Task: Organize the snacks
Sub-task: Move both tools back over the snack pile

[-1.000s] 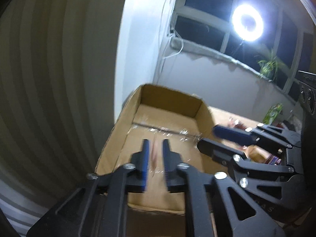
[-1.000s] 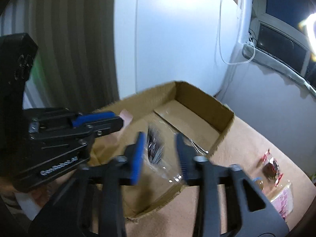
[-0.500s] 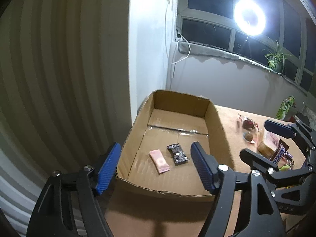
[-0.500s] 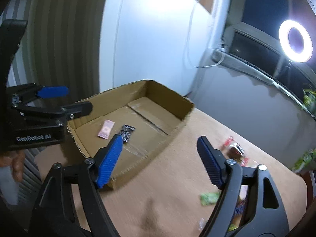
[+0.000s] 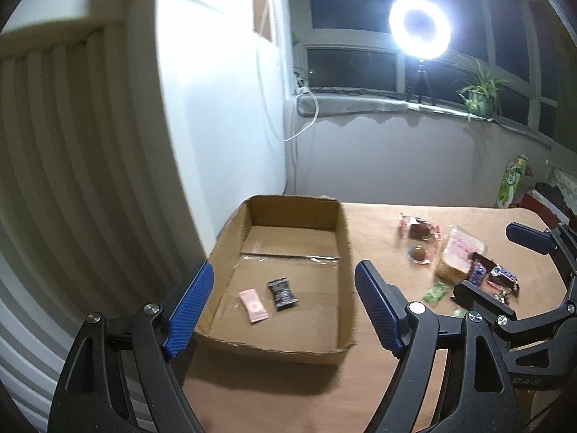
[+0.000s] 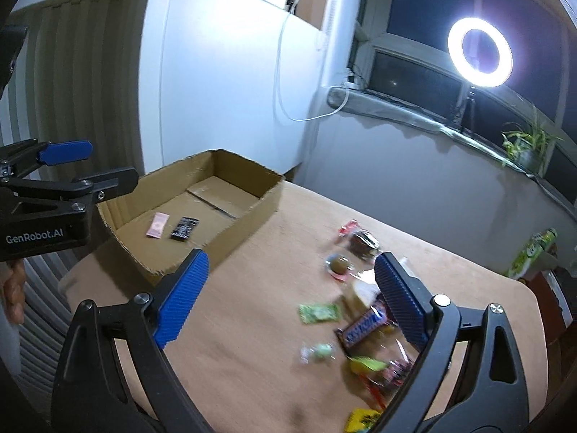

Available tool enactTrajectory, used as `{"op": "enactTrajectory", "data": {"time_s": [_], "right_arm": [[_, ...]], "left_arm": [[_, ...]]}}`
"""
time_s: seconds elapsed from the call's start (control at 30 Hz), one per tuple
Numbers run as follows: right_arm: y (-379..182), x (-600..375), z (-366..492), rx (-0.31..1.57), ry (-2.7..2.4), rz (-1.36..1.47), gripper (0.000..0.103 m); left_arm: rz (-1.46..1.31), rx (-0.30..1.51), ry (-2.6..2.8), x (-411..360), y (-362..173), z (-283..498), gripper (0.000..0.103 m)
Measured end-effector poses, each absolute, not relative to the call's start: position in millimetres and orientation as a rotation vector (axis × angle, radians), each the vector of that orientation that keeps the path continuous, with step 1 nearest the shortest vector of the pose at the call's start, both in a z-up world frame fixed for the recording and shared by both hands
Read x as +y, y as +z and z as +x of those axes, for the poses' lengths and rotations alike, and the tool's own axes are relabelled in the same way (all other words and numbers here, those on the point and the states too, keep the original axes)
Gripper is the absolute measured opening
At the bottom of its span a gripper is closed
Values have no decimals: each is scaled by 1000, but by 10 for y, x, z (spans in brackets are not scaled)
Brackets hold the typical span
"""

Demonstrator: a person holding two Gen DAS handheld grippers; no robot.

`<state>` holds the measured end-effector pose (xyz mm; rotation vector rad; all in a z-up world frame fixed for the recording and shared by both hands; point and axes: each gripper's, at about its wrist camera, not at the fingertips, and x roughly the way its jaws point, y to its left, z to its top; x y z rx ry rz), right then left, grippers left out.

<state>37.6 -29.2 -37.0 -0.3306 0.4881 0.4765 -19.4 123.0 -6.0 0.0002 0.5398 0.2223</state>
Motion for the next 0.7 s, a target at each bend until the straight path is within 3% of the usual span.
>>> {"op": "enactTrajectory", "data": {"time_s": [0.7], "right_arm": [[-302, -1380, 290, 508, 248, -260, 101]], "left_arm": [[138, 592, 62, 106, -120, -146, 81]]}}
